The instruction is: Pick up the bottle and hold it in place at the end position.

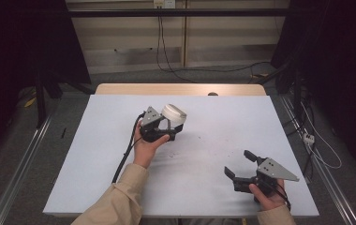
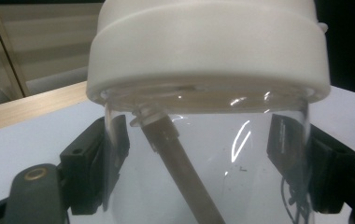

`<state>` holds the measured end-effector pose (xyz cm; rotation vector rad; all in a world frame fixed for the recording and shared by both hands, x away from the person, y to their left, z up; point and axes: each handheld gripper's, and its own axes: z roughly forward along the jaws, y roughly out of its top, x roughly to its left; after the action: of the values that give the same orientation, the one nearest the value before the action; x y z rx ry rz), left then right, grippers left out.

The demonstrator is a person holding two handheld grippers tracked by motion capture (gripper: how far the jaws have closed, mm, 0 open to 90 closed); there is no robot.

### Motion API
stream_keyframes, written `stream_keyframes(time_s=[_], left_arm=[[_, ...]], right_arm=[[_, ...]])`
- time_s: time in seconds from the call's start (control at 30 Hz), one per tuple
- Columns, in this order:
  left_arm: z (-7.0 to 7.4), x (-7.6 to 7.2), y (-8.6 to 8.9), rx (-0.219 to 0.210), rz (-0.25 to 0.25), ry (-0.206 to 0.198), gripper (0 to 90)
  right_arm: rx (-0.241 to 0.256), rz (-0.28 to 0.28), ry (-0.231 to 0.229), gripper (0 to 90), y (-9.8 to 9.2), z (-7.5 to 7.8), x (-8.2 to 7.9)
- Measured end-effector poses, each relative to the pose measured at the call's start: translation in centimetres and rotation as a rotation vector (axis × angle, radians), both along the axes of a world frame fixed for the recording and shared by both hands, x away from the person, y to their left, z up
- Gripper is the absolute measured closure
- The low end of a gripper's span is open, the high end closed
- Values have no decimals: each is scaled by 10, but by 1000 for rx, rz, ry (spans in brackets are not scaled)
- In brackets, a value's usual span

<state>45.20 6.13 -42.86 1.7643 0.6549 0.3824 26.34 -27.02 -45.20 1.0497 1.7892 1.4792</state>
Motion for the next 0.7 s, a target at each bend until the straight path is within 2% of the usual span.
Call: stream_keyframes(time_s=[0.7], left_arm=[[-7, 11, -20, 17, -9, 13, 186]], right_arm=[[1, 3, -2, 48, 0, 0, 0]])
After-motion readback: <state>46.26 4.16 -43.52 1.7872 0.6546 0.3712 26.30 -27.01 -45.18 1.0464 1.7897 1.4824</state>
